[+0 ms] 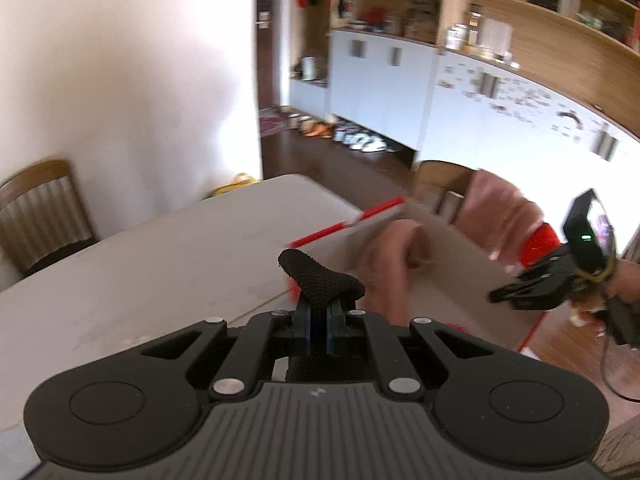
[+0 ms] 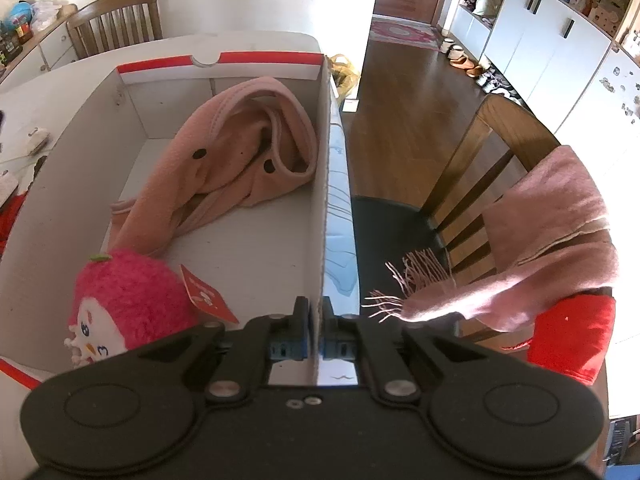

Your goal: Organize objects

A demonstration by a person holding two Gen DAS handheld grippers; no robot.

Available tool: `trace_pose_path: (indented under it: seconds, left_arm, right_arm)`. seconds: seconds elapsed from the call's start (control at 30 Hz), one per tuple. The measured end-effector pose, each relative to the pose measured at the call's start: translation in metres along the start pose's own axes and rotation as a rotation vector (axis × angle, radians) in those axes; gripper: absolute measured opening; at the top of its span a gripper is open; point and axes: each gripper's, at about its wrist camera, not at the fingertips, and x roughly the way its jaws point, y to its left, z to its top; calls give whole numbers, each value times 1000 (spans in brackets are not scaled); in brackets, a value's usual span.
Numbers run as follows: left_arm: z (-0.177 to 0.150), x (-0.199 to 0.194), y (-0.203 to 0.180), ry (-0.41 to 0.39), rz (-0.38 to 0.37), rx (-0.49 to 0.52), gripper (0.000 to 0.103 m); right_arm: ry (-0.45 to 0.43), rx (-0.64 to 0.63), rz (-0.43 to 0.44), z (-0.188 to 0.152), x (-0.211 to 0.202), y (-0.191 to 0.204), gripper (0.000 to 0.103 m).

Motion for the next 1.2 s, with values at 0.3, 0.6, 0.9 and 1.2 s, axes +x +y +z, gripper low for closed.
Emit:
trace_pose_path:
  seconds: [0.3, 0.6, 0.9, 1.2]
  left_arm:
    - [31, 37, -62, -2, -106, 58, 6]
    - [40, 99, -96, 52, -50, 143, 6]
    - [32, 160, -91, 164, 39, 152, 6]
    - [20, 200, -86, 265, 73, 142, 6]
  right_arm:
    - [-7, -7, 19, -1, 1, -2, 3]
    - [-11, -15, 41, -1, 2, -5, 3]
    - [-12, -27, 61, -2, 2, -7, 4]
    - [0, -38, 68, -2, 4, -7, 4]
